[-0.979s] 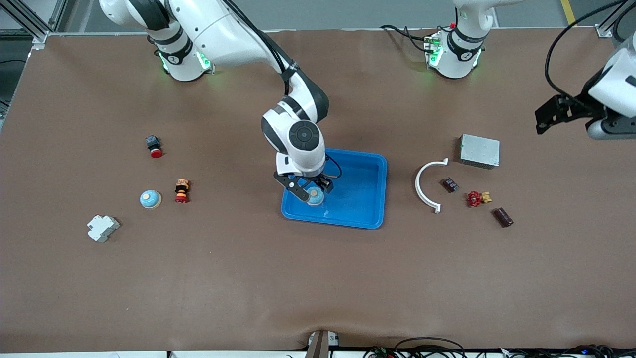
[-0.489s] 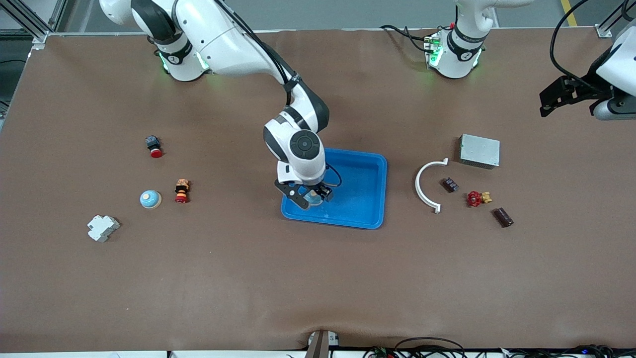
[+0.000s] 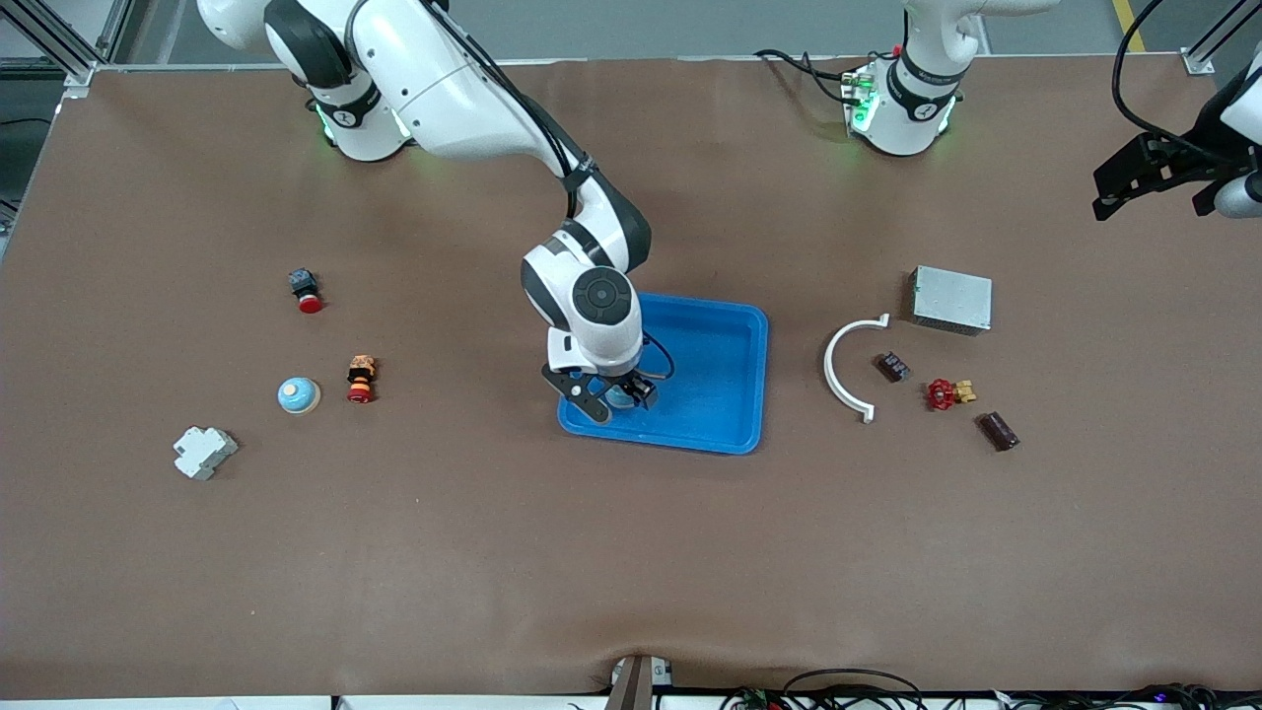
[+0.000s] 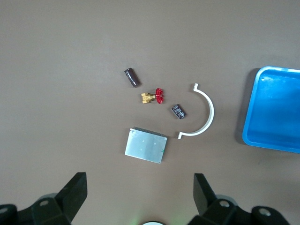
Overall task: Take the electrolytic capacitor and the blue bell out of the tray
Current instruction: 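Grasp the second light-blue bell in the tray with the right gripper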
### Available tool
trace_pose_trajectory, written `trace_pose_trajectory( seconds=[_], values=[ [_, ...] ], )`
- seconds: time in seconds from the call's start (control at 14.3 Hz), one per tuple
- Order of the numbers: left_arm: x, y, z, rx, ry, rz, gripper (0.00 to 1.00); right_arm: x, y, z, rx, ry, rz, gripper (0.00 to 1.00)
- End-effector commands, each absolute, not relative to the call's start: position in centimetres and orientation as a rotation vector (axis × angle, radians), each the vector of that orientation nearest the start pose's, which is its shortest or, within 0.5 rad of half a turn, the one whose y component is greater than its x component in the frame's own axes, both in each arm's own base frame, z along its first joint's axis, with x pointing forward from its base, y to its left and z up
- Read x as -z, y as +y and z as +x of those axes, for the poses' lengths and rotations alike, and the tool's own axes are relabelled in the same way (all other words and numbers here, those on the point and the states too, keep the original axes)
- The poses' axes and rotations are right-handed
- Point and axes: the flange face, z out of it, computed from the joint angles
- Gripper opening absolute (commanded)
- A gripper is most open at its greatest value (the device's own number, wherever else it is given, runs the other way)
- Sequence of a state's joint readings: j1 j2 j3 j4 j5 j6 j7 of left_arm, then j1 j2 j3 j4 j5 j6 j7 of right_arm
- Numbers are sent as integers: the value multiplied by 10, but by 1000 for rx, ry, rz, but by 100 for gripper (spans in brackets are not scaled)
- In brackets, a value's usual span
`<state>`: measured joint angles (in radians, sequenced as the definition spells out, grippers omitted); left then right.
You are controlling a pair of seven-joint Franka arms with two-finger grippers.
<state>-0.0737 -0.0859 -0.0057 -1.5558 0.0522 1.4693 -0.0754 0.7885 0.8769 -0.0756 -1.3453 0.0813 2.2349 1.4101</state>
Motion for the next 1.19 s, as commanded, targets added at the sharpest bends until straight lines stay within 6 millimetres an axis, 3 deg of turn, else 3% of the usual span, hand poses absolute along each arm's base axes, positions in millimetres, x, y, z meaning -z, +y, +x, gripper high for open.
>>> trace_pose_trajectory(
  seconds=[0.0,0.07,0.14,0.35,0.42,0.77,0.91,1.12],
  values=[
    [-670,-31,512,5,20,-3116,100,-199,500,555,28,1121,-2910,100],
    [-669,-32,513,4,20,-3119,100,-199,500,555,28,1121,-2910,92],
    [-669,-33,513,4,16,-3121,100,-199,501,555,28,1118,-2911,76],
    [-668,-37,512,-5,21,-3123,100,-200,504,553,28,1131,-2905,8],
    [-668,-38,512,-5,21,-3123,100,-200,504,553,28,1151,-2897,0],
    [-667,-44,511,-10,45,-3122,100,-209,509,550,22,1142,-2900,0],
    [-667,-50,511,-9,54,-3121,100,-228,512,548,-11,1151,-2920,0],
    [-665,-54,511,-16,59,-3120,100,-272,512,559,-57,1151,-2954,0]
  ],
)
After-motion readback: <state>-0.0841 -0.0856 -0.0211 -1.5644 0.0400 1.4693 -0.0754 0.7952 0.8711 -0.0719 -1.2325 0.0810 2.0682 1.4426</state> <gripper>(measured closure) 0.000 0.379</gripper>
